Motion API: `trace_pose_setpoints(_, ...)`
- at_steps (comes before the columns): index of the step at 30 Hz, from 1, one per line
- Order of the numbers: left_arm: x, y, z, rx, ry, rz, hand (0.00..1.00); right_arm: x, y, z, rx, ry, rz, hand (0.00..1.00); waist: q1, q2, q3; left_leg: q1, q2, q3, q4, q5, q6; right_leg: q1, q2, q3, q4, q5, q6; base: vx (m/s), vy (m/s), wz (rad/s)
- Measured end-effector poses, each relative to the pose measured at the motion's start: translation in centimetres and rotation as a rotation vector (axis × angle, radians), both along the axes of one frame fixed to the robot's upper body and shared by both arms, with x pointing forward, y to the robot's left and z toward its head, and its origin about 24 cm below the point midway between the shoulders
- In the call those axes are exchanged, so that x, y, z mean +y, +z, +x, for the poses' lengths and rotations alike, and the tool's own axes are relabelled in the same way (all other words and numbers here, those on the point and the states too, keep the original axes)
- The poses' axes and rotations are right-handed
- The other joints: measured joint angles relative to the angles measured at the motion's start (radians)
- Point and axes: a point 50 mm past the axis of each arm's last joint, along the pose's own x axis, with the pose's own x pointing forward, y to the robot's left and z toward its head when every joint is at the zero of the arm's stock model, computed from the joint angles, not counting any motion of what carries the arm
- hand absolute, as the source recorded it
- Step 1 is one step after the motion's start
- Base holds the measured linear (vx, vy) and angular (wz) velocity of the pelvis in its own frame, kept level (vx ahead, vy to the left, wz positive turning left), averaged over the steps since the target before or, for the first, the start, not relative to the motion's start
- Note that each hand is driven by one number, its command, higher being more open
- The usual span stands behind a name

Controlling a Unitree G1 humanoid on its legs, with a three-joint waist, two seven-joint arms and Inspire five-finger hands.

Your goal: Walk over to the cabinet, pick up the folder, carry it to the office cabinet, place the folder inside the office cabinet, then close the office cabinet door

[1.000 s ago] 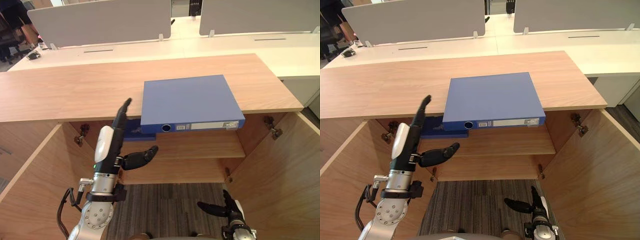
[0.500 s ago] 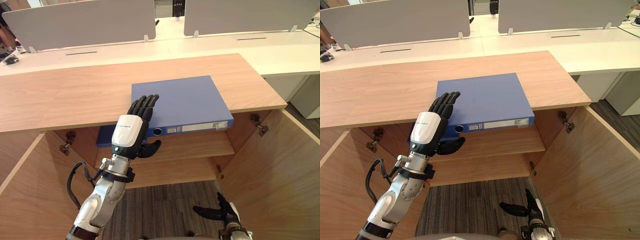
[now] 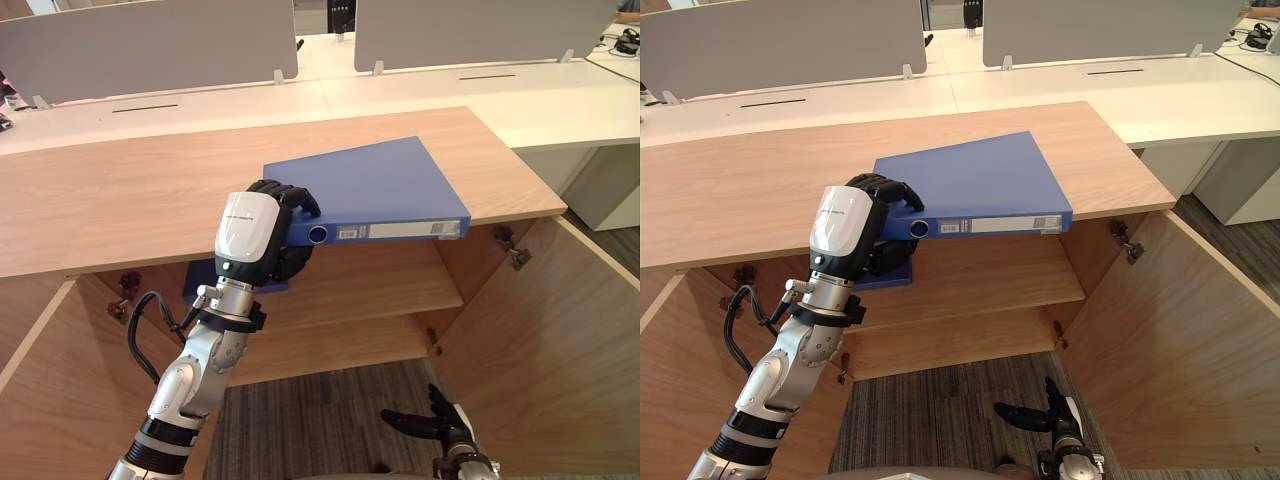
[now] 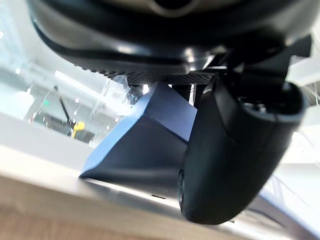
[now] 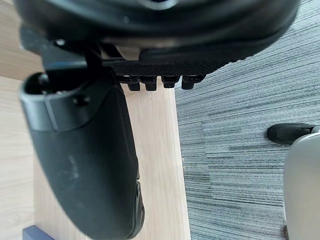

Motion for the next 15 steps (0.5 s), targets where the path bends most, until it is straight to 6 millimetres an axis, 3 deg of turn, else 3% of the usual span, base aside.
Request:
trace_pose_setpoints(4,-0.6,1.3,-2.2,0.009,-0.105,-0.170,0.00,-0.1,1.5,1.5,-0.118,-0.113,0.046,1.00,0.002,-0.001,0.001,-0.005,0.001,0.013,-0.003,-0.002,0.000,-0.014,0.003,0.014,0.002,0.000,0.000,-0.01,-0.019,-0.11)
trace_pose_setpoints(9,-2.0,2.4,-5.6,0.061,-0.325,-0.502,0.00,-0.8,7.1,4.9,-0.486,-0.313,0.124,1.00,-0.003,-0.002,0.003,-0.004,0.003,0.037,-0.001,-0.012,0.000,-0.024,0.006,0.036,0.004,0.000,0.001,0.00,-0.016,-0.12)
trace_pose_setpoints(15,-0.7,2.4,-6.7,0.136,-0.395,-0.860,0.00,-1.8,12.5,5.4,-0.760,-0.408,0.116,1.00,-0.005,-0.007,0.011,-0.007,0.011,0.053,0.014,-0.025,0.002,-0.029,0.011,0.053,0.006,0.000,0.001,-0.01,-0.024,-0.10)
